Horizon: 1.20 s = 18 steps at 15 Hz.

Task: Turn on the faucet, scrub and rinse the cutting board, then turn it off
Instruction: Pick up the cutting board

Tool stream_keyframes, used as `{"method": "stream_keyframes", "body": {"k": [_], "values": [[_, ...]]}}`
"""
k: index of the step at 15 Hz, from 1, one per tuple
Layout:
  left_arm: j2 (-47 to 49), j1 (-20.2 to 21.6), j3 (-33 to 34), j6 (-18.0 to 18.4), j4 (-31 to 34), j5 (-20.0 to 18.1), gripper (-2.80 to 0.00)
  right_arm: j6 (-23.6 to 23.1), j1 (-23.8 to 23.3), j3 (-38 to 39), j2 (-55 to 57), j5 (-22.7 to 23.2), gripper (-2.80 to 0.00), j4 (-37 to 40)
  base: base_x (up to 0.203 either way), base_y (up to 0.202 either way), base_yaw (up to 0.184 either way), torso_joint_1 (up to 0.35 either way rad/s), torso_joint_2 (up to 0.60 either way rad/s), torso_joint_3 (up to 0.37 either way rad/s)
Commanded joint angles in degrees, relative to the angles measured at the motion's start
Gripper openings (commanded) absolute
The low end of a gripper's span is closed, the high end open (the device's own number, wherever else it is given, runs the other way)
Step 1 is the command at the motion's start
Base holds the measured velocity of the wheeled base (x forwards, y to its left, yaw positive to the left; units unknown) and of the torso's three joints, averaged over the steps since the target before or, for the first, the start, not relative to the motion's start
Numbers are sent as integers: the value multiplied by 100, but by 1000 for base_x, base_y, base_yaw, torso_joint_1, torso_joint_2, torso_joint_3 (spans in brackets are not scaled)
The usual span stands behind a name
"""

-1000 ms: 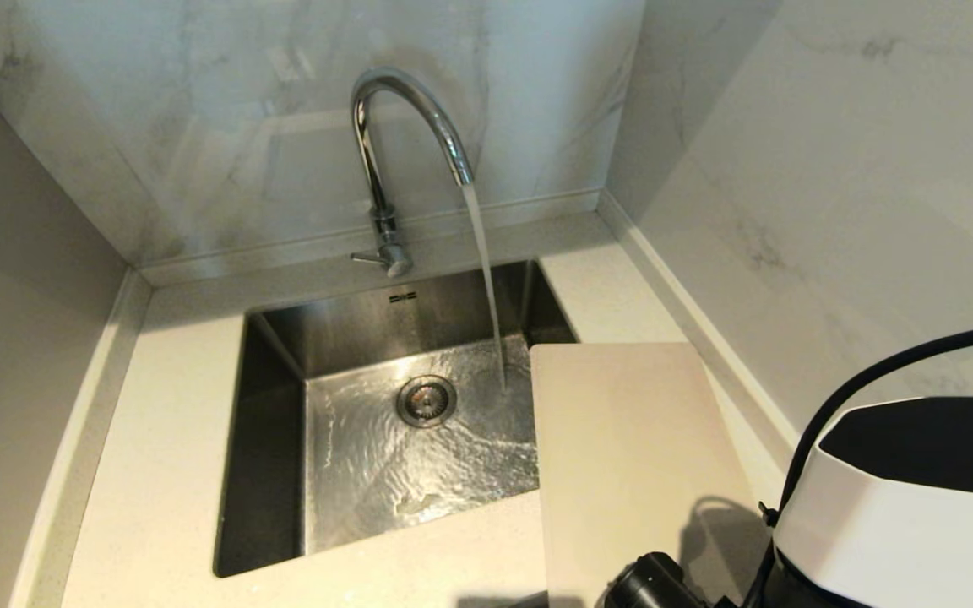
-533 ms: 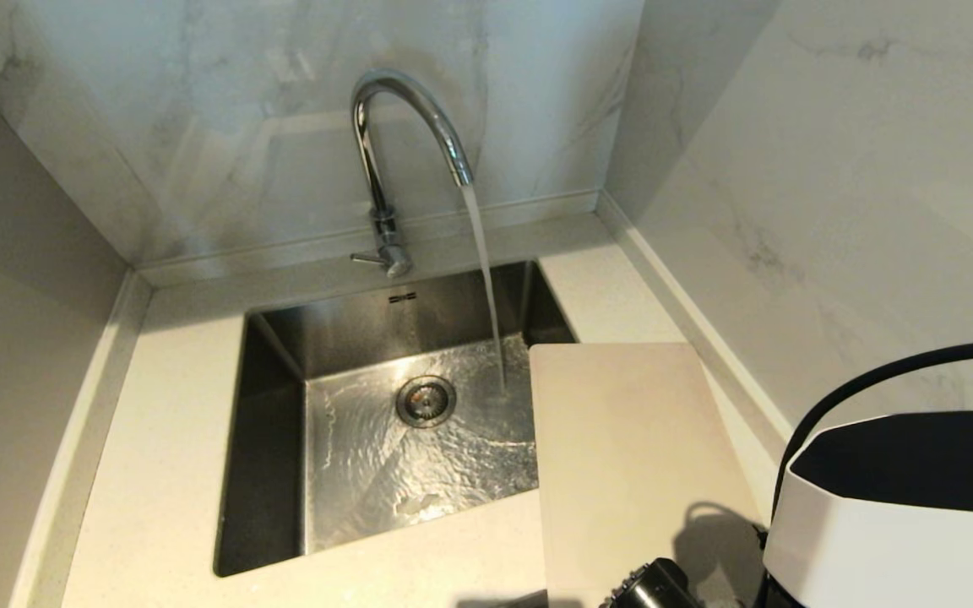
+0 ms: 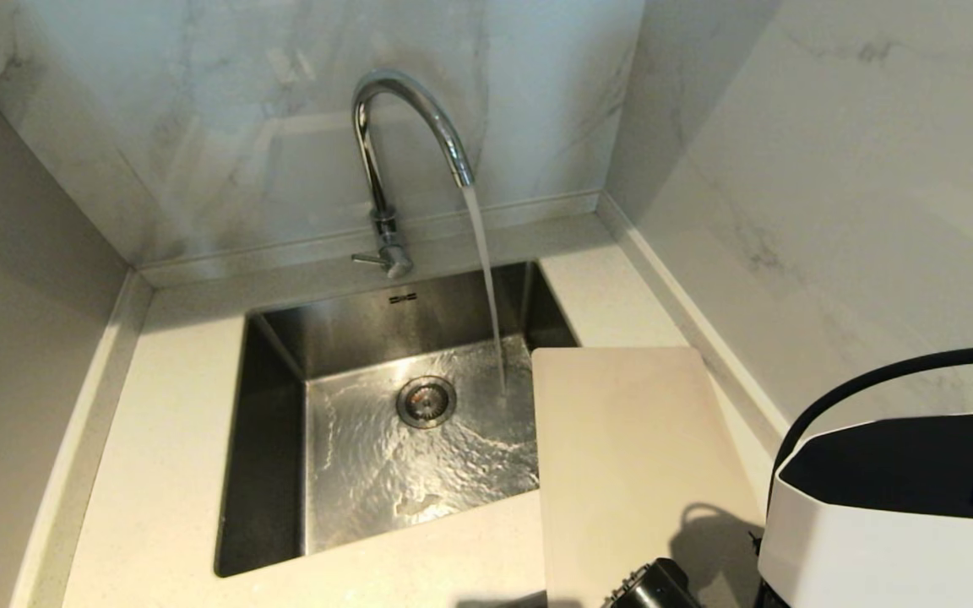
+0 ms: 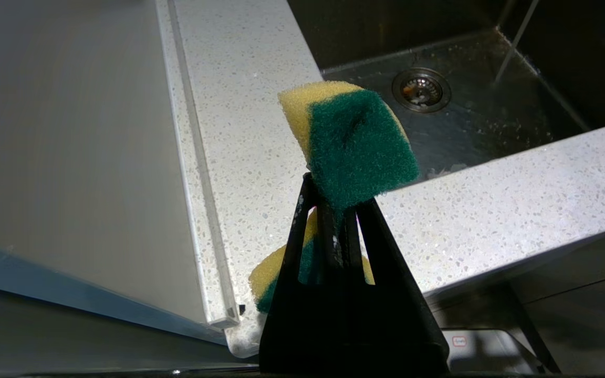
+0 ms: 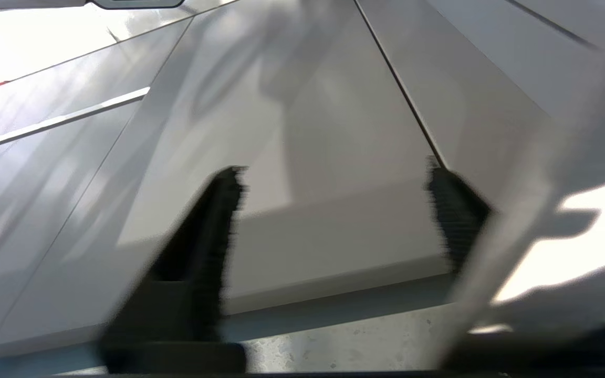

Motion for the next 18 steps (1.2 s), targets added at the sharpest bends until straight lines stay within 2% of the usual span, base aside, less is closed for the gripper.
{"method": "stream_keyframes", "body": {"k": [1, 8, 14, 16, 18], "values": [[-1, 2, 18, 1, 2, -4, -280, -28, 1, 13, 77, 4, -280, 8, 0, 0, 0, 0, 0, 0], [-1, 2, 18, 9, 2, -4, -280, -37, 10, 31, 23, -85, -280, -1, 0, 0, 0, 0, 0, 0], [-1, 2, 18, 1, 2, -4, -280, -110, 194, 312, -953, -316, -280, 24, 0, 0, 0, 0, 0, 0], [-1, 2, 18, 1, 2, 4, -280, -237, 270, 401, -1407, -390, -280, 28, 0, 0, 0, 0, 0, 0], [-1, 2, 18, -8, 2, 4, -280, -609, 292, 421, -1970, -410, -280, 51, 0, 0, 0, 0, 0, 0]]}}
